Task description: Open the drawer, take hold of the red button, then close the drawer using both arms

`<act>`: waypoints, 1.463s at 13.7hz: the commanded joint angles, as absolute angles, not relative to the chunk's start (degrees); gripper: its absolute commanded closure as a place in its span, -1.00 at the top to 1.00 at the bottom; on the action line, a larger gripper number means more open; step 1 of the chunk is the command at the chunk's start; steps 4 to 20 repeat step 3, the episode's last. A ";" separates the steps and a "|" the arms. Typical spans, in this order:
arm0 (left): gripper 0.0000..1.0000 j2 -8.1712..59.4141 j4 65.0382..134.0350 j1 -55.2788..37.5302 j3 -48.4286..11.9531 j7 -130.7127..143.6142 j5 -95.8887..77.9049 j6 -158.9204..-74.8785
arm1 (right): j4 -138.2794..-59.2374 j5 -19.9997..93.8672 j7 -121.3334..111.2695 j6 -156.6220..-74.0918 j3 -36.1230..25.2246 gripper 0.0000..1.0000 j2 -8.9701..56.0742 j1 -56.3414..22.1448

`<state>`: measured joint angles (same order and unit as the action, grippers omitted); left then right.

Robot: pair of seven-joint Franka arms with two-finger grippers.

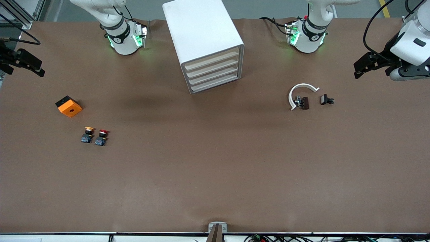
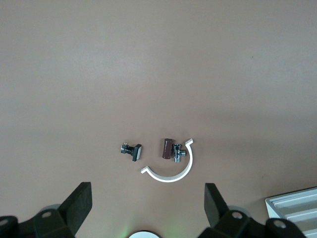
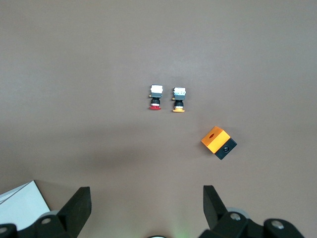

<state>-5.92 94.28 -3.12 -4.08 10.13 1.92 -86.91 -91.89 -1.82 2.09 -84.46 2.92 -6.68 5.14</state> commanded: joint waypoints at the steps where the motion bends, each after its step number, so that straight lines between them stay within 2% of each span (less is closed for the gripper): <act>1: 1.00 -4.57 91.59 -2.90 -3.96 8.79 1.23 -86.66 | -90.17 -0.97 2.46 -83.50 3.16 1.00 -5.80 5.54; 20: 1.00 -4.48 91.58 -3.16 -3.96 8.96 1.32 -86.57 | -90.09 -0.88 2.64 -83.41 3.16 1.00 -5.80 5.36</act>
